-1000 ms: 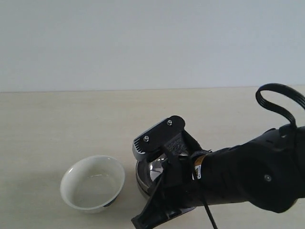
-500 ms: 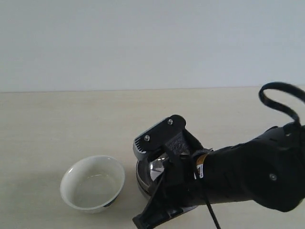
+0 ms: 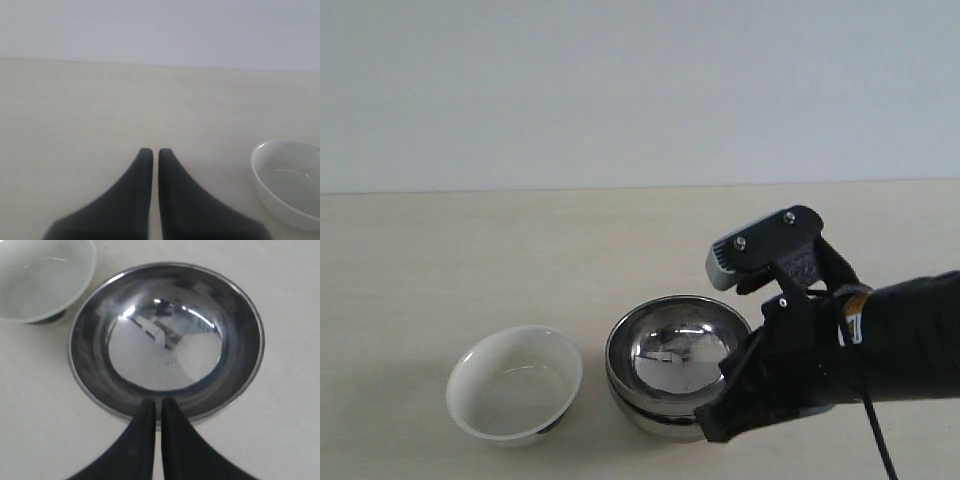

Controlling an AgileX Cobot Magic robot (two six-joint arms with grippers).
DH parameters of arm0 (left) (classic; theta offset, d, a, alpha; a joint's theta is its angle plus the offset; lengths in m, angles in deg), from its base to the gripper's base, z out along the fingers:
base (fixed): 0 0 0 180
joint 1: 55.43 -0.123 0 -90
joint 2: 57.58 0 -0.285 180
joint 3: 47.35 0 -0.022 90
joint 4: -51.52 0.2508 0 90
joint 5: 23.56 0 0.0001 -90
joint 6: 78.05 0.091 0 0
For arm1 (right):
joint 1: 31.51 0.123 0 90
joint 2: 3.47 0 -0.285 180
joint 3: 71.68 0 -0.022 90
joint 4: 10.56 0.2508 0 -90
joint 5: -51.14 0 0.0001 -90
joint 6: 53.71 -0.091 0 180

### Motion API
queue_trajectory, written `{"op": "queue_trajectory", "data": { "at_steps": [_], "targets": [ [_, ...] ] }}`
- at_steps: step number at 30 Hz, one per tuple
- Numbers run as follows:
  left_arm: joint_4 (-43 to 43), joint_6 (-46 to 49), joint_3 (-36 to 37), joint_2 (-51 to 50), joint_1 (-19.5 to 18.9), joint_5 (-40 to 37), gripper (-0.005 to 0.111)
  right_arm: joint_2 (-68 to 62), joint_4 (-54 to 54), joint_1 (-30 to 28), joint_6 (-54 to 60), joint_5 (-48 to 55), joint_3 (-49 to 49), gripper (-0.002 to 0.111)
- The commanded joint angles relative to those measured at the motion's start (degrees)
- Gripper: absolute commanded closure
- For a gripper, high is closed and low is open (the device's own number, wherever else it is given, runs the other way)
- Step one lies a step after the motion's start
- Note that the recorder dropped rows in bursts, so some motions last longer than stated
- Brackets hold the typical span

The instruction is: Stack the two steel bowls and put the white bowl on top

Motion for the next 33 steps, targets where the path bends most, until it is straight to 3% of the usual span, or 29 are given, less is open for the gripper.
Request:
{"op": "queue_trajectory", "data": {
  "at_steps": [1,8,18,28,33],
  "targets": [
    [0.0,-0.3,0.2,0.2,0.3,0.4,0.103,0.5,-0.5,-0.5,-0.6,-4.6,4.5,0.108],
    [0.0,-0.3,0.2,0.2,0.3,0.4,0.103,0.5,-0.5,-0.5,-0.6,-10.1,7.4,0.108],
    [0.0,-0.3,0.2,0.2,0.3,0.4,0.103,2.6,-0.5,-0.5,-4.3,-10.7,1.9,0.108],
    [0.0,-0.3,0.2,0.2,0.3,0.4,0.103,-14.7,-0.5,-0.5,-6.6,-18.2,2.1,0.108],
    [0.0,-0.3,0.2,0.2,0.3,0.4,0.103,-13.1,-0.5,-0.5,-6.4,-18.8,1.9,0.108]
  ]
}}
